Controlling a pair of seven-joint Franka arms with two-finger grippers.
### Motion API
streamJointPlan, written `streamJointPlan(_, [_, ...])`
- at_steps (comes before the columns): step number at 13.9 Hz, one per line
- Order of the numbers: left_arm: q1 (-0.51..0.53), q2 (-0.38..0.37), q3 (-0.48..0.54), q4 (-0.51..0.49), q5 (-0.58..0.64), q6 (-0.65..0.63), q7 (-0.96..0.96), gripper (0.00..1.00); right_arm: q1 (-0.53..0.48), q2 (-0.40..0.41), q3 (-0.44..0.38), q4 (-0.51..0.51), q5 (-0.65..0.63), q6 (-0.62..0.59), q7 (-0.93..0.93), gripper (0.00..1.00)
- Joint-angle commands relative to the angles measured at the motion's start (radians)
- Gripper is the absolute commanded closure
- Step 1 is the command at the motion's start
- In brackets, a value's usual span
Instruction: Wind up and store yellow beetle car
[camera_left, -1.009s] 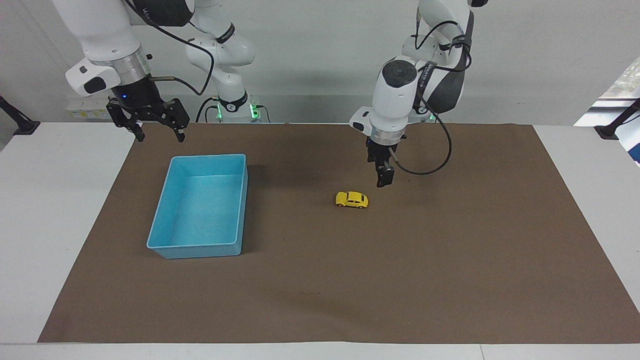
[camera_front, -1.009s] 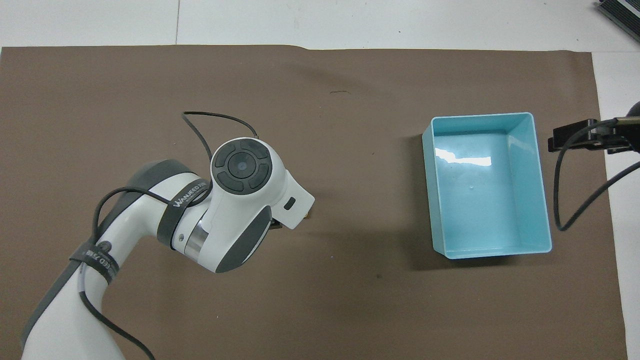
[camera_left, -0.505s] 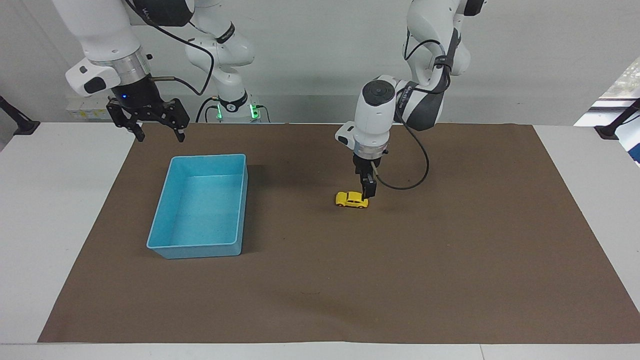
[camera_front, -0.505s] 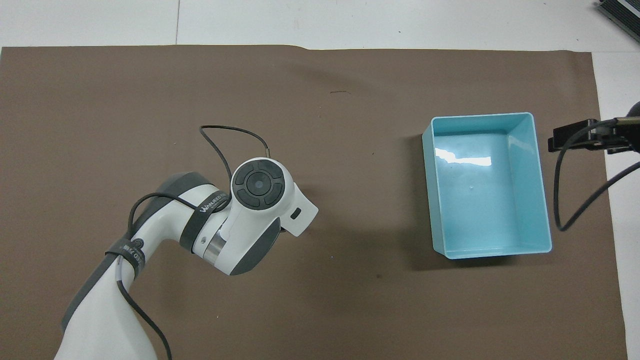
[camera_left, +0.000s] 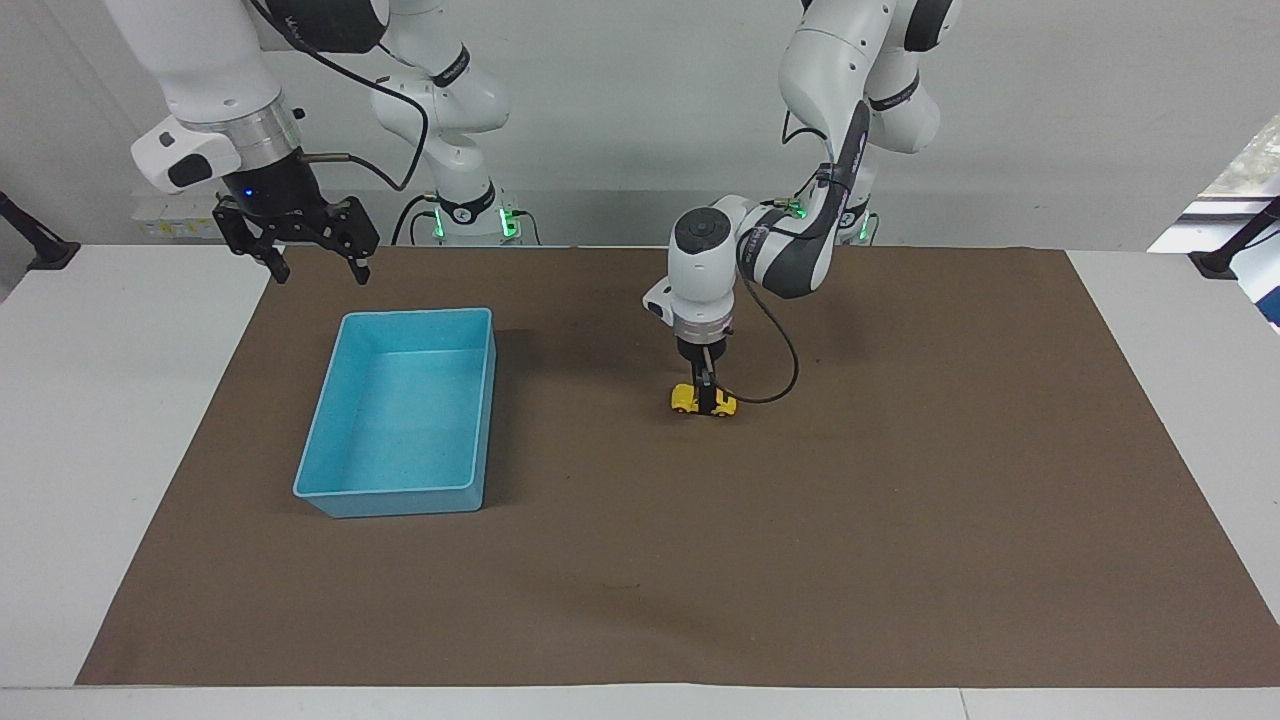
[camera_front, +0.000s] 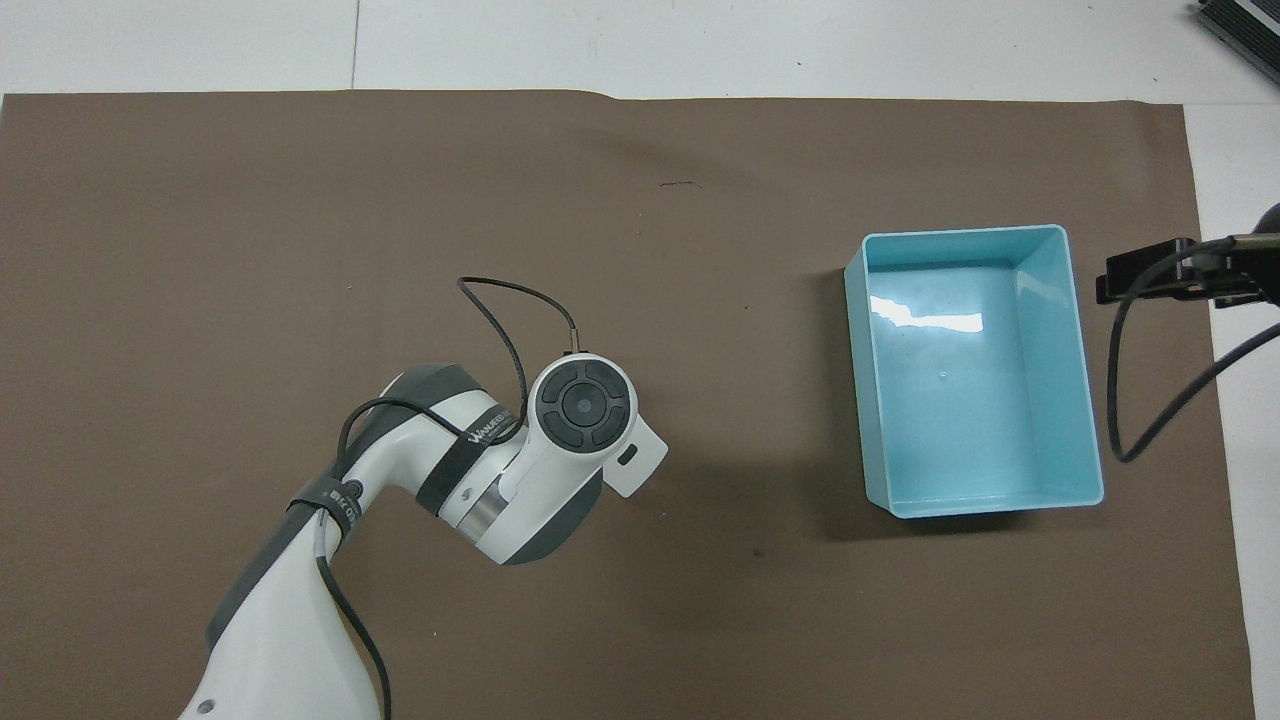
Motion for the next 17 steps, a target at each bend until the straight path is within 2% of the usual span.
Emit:
streamJointPlan(1, [-0.006,-0.009,0.018,-0.018,0.028,0.028,-0.011,0.69,-0.005,-0.007,0.004,0.001,0.003,-0.009,0.013,0.00])
streamJointPlan(3, [-0.003,-0.007,0.018,-0.018,0.028,0.033,-0.003,0.92,-0.005,-0.007,0.004,0.001,0.003,-0.009,0.013,0.00])
streamJointPlan(4, [-0.003,-0.008,0.018,-0.018,0.028,0.031,-0.003,1.00,-0.005,-0.007,0.004,-0.001,0.003,-0.009,0.013,0.00])
streamJointPlan(12, [0.017,-0.015,0.018,-0.044,0.027,0.037,0.018,1.00,-0.005,-0.007,0.004,0.001,0.003,-0.009,0.011,0.00])
streamJointPlan(17, [0.082,-0.024,0.017,-0.070,0.027,0.036,0.095,1.00,-0.005,-0.007,0.004,0.001,0.003,-0.010,0.013,0.00])
